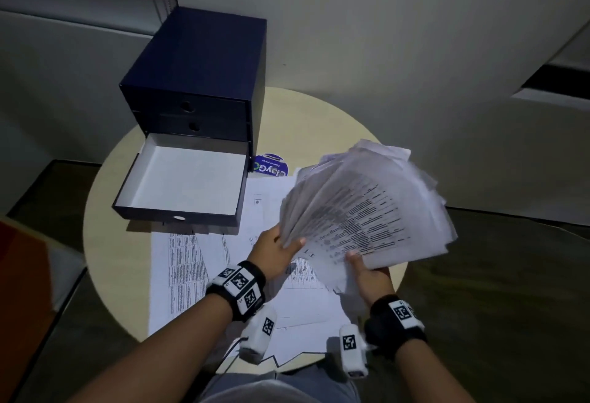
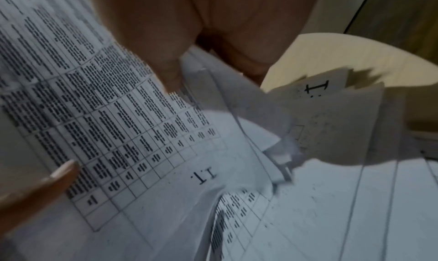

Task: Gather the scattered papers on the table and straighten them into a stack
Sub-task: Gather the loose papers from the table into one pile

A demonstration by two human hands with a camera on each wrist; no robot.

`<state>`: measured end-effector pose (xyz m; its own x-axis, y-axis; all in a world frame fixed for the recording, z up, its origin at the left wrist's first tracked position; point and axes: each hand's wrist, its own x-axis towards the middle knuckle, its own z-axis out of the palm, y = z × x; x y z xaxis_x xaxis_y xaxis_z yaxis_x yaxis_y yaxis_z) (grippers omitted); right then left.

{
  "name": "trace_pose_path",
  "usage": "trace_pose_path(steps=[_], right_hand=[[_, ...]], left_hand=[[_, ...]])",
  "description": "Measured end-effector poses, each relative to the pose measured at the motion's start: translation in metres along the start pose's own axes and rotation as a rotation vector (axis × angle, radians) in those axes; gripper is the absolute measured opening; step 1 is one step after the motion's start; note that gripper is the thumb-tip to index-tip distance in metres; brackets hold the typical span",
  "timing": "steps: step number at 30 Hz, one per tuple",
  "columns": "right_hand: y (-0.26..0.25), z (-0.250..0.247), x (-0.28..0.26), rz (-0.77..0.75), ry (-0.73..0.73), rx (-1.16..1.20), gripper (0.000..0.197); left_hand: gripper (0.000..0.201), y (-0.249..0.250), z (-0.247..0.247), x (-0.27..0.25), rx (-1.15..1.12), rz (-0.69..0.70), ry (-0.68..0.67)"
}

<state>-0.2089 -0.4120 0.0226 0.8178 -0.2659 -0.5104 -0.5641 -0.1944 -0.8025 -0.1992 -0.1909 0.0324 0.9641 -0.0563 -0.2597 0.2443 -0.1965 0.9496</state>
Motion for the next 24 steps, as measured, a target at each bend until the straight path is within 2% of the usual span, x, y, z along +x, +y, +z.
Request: trace_pose_path(steps=[2,4,7,8,9,12,15,17,19,21,24], right_hand=[[0.002,-0.005,0.008,-0.035,0.083,0.008,0.041],[0.006,-0.011,0.013,-0.007,0.142,0.024,0.038],[0.015,-0.021,0.018,0.092,0.203,0.041,0.033],[0.019,-0.024,0.020,0.111,0.212,0.029,0.031],[0.021,-0.026,0.020,0.110,0.214,0.010,0.029],[0.028,-0.029,0.023,0.148,0.202,-0.052,0.033],[0.041,-0.026,0.028,0.219,0.158,-0.132,0.042],[0.049,-0.023,0.029,0.259,0.113,-0.214,0.042],[0.055,-0.022,0.031,0.291,0.094,-0.254,0.043],[0.056,-0.021,0.033,0.314,0.084,-0.273,0.048],[0.057,-0.020,0.032,0.341,0.066,-0.263,0.052]], left_hand=[[0.035,-0.007,0.000,0.005,0.108,0.019,-0.023],[0.043,-0.027,-0.005,0.010,0.282,-0.028,0.001],[0.063,-0.062,-0.019,0.003,0.598,-0.268,0.125],[0.071,-0.072,-0.023,-0.003,0.692,-0.344,0.125],[0.078,-0.081,-0.025,-0.008,0.766,-0.383,0.096],[0.089,-0.098,-0.024,-0.014,0.929,-0.339,-0.033],[0.086,-0.094,-0.017,-0.010,0.961,-0.367,-0.082],[0.076,-0.086,-0.012,-0.007,0.949,-0.365,-0.021],[0.061,-0.077,-0.006,-0.002,0.945,-0.303,0.060],[0.046,-0.071,0.000,0.003,0.904,-0.273,0.066],[0.044,-0.066,0.008,0.012,0.740,-0.384,0.016]])
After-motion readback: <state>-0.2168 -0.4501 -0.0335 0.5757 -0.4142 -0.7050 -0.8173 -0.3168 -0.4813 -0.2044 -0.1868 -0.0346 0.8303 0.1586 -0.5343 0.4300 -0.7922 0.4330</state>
